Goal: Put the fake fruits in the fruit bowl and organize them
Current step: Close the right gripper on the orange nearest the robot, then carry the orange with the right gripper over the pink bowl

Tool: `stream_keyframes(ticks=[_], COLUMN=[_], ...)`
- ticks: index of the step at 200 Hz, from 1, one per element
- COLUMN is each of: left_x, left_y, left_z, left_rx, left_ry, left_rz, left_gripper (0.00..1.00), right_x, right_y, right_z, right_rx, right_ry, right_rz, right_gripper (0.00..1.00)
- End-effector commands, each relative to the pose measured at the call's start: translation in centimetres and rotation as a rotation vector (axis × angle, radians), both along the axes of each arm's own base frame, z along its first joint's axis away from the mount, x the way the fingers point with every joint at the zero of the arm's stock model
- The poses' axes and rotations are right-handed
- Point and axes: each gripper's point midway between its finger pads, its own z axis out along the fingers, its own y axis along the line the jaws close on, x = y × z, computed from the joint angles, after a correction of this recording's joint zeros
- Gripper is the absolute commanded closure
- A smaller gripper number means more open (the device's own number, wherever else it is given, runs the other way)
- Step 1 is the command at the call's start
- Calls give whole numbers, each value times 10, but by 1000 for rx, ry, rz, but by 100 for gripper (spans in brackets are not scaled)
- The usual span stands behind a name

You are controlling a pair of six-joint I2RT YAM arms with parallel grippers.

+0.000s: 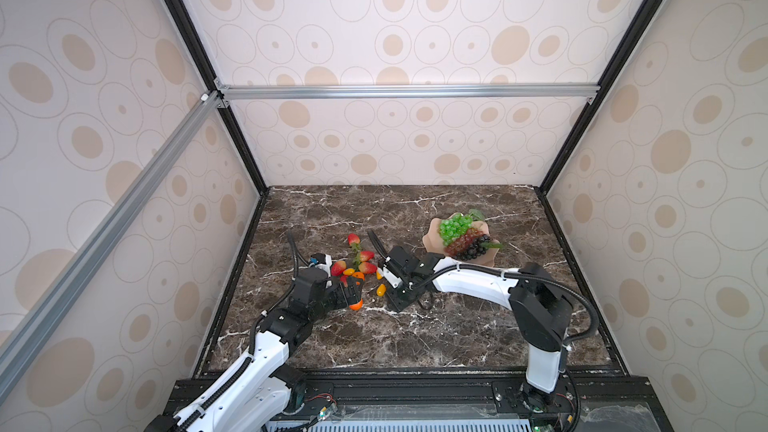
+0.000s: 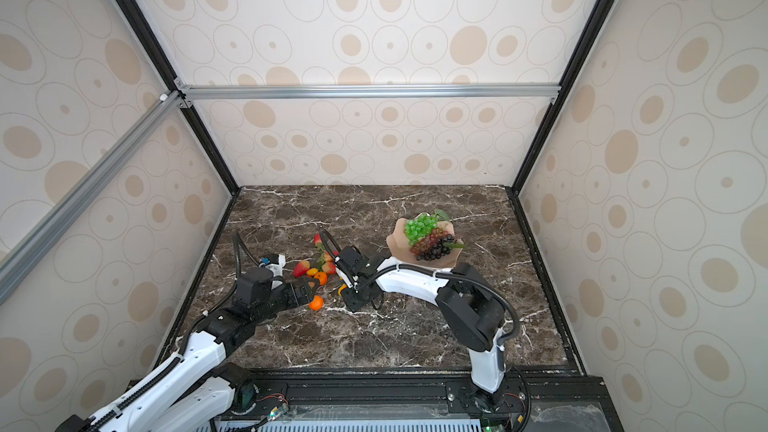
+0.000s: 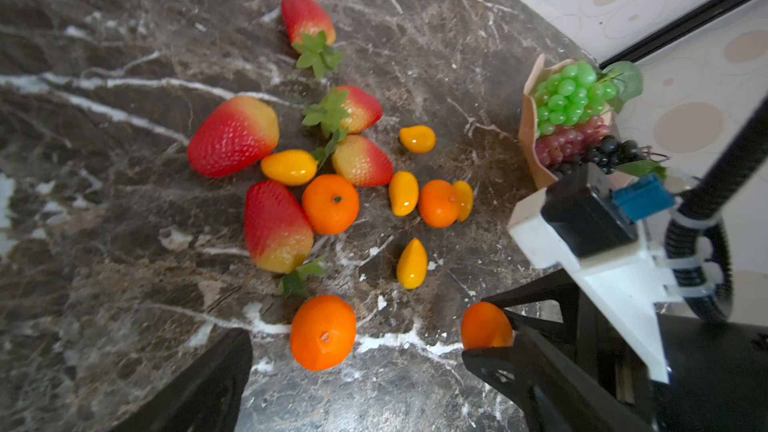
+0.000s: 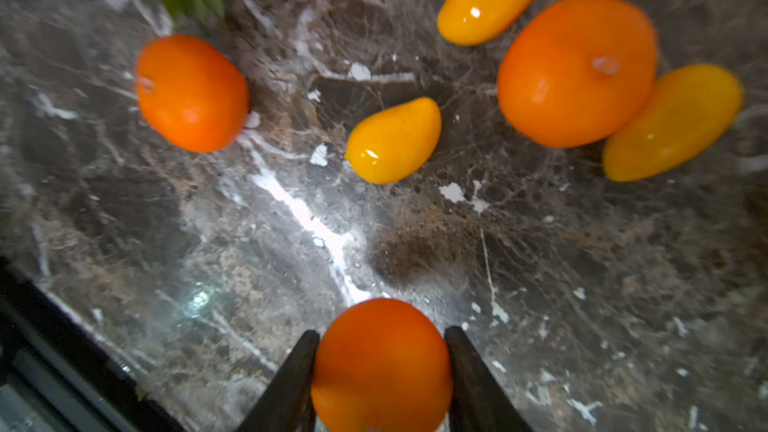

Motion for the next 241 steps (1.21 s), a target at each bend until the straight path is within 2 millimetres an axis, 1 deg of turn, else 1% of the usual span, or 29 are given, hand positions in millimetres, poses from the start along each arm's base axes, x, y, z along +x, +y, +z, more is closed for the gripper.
stream_keyframes(ticks=[1, 39, 64, 88, 115, 126, 135, 139, 147, 173, 203, 216, 241], left_x=[15, 19, 21, 26, 30, 33, 34, 37, 40, 51, 67, 74, 85], left_y=[-16, -47, -75, -101, -126, -135, -141, -145, -150, -167, -186, -192, -202], left_z=[40, 55, 60, 61, 64, 62, 57, 62, 61, 62, 62, 61, 58], left_rx=[-14, -62, -60, -54, -81, -87, -80, -93, -99, -117, -143, -145, -143], left_ry=[-134, -198, -232, -240, -255, -254, -244, -265, -266, -274, -286, -287, -281], left_rz=[-78, -155, -212, -257, -291, -303, -315, -314, -318, -326, -335, -332, -328], left_gripper=[2, 2, 2, 2, 2, 2, 2, 2, 2, 2, 2, 2, 2], right_x=[12, 28, 46, 63, 75, 81, 88, 91, 96, 113, 137, 147, 162], right_y=[-2, -31, -57, -90, -122, -133, -142, -147, -154, -163, -166, -167, -171], right_z=[29, 52, 66, 72, 75, 76, 74, 73, 70, 64, 62, 61, 51], right_rx=[85, 150, 164, 140, 144, 137, 122, 114, 99, 77, 73, 69, 62], right_ry=[-62, -115, -164, -199, -211, -216, -221, -222, -216, -209, -216, -222, -198], right_rz=[-45, -143, -218, -321, -413, -450, -484, -499, -526, -573, -603, -617, -650], right_gripper=[55, 55, 55, 54, 54, 54, 54, 55, 56, 56, 57, 56, 57])
